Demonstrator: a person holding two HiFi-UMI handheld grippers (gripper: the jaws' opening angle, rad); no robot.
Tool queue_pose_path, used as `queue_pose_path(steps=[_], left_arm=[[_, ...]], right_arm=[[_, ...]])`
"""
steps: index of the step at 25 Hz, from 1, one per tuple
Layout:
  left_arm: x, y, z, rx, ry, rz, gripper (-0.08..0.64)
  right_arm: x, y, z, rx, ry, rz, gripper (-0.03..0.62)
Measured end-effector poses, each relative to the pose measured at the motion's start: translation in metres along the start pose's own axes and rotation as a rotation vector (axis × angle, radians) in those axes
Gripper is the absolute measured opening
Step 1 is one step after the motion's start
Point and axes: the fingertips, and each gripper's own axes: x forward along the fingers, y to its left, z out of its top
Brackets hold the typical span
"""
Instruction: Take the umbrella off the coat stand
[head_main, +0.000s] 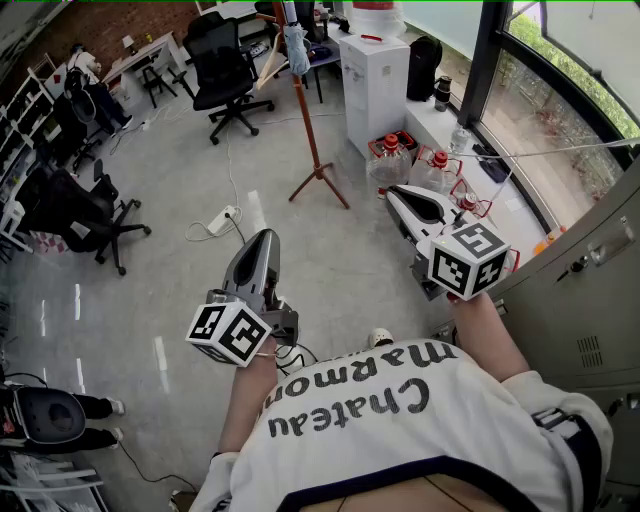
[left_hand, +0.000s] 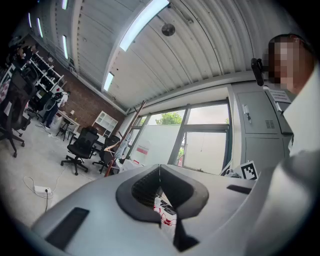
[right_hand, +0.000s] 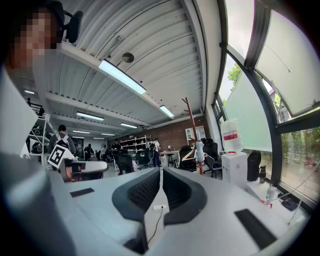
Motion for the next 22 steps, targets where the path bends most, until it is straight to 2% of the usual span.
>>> queue_pose_path(steps=[10, 16, 22], left_arm=[[0.011, 0.002, -0.009, 0.01, 0.015, 0.001, 0.025], [0.033, 0.019, -0.015, -0.025, 0.017, -0.008, 0.025], [0.083, 0.051, -0.008, 0.002, 0.019, 0.011, 0.025]], right_arm=[[0.001, -0.014, -0.009, 0.002, 0.017, -0.018, 0.04], [0.021, -0.036, -0.011, 0.082, -0.008, 0.008, 0.04], [0.074, -0.075, -0.012, -0.042, 0.063, -0.032, 0.04]])
